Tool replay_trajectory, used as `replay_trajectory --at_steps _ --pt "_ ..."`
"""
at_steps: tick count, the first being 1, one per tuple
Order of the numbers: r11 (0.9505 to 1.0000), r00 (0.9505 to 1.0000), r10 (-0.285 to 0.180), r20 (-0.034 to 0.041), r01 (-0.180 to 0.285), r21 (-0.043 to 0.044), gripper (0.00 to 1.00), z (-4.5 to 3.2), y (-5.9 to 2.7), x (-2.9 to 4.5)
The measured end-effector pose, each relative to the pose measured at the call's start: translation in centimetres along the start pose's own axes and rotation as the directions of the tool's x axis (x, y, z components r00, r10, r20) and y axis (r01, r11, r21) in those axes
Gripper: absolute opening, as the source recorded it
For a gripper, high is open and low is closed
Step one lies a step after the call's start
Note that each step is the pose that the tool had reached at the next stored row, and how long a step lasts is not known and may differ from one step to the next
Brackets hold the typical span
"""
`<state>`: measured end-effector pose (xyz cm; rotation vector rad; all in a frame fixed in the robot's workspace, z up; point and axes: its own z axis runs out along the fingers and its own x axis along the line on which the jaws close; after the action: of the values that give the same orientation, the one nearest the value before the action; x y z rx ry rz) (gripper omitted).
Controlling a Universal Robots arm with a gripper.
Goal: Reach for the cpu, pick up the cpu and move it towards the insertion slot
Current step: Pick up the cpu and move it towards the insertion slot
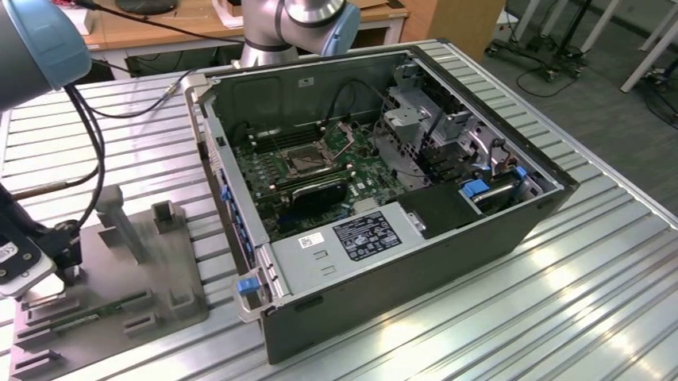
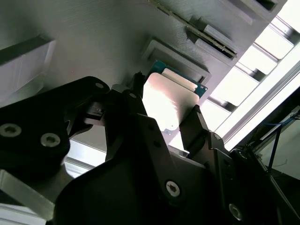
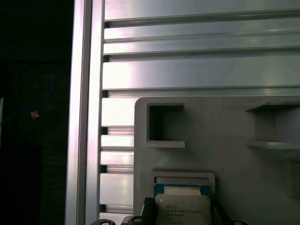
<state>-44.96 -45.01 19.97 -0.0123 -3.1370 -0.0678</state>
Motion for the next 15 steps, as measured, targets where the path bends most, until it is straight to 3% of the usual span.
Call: replay_trajectory --at_steps 15 --pt "1.0000 1.0000 0.000 0.0005 0.000 -0.0003 0.55 -1.46 0.07 0.00"
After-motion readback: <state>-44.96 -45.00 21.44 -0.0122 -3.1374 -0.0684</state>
